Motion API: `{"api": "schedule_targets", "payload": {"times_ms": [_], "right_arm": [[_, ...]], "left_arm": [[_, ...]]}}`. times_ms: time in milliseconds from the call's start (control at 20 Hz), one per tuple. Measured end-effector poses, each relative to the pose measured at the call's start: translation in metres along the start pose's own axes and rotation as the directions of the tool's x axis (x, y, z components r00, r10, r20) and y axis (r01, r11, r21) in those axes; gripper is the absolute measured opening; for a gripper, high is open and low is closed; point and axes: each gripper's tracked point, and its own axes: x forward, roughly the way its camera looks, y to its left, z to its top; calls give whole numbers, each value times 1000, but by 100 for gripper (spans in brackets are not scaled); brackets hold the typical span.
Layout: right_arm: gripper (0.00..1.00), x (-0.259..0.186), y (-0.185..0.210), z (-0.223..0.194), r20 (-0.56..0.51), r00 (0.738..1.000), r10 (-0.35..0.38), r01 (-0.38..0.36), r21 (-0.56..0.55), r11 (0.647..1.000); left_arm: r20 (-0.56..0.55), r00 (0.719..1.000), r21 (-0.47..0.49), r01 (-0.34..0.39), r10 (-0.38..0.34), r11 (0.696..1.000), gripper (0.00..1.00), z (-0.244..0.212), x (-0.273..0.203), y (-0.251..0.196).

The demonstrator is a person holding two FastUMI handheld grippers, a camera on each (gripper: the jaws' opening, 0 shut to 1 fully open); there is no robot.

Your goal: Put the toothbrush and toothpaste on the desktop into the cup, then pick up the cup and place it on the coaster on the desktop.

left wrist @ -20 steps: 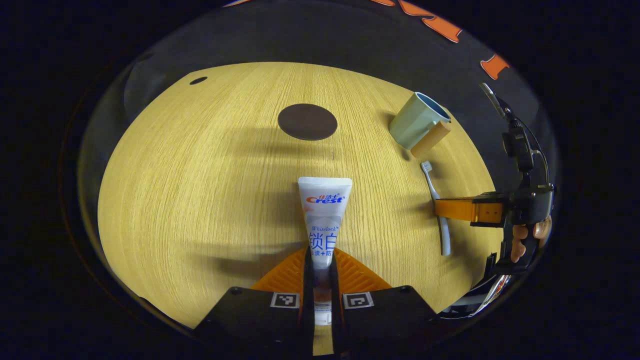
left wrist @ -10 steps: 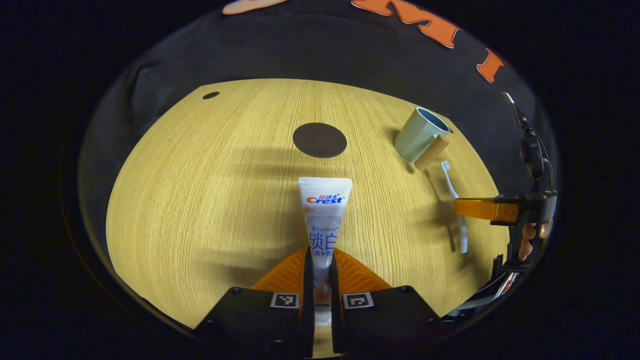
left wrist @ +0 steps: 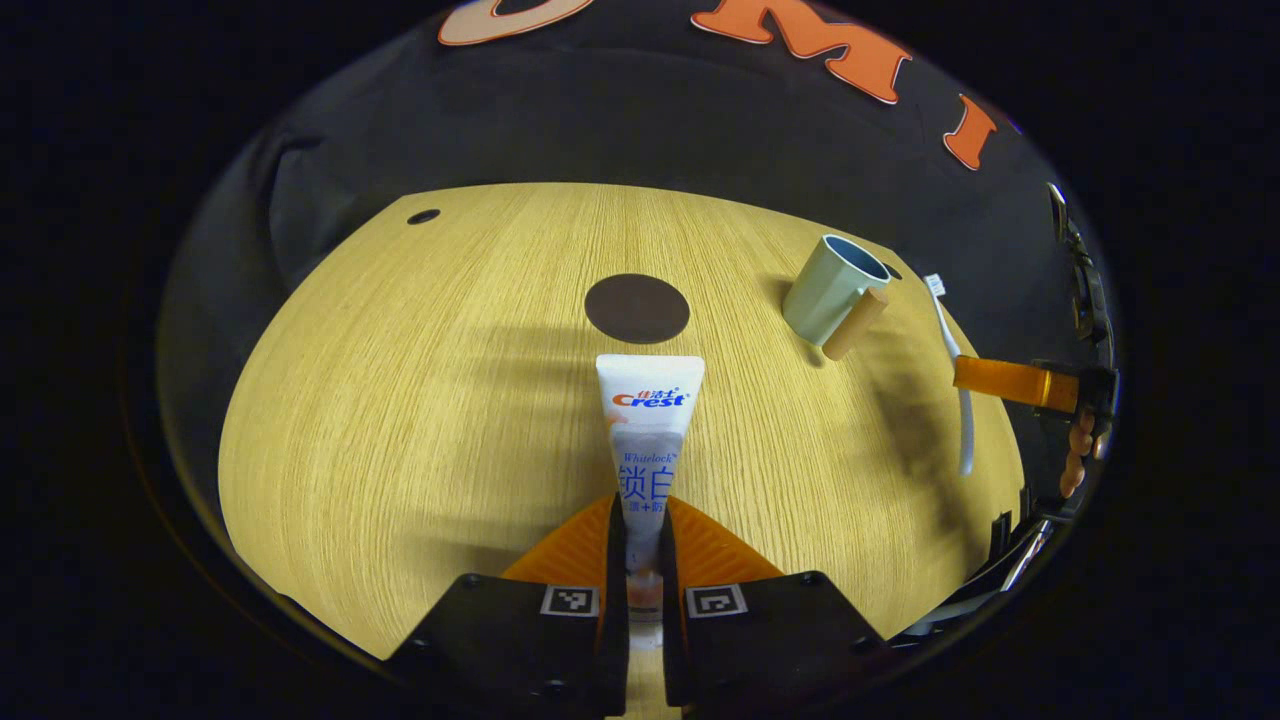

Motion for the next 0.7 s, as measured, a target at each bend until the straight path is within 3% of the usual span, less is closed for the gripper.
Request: {"api": "schedule_targets", "payload": {"times_ms": [250, 500, 700], "right_arm": [[8, -6, 4, 49, 178, 983, 50, -45, -34, 998], [8, -15, 18, 112, 415, 904, 108, -61, -126, 990], [8, -12, 22, 148, 540, 833, 120, -63, -123, 990]], "left_arm": [[56, 998, 32, -26, 24, 999, 18, 12, -6, 2], [114, 992, 52, -55, 49, 997, 18, 18, -7, 3], [142, 989, 47, -55, 48, 997, 18, 19, -9, 1]]}}
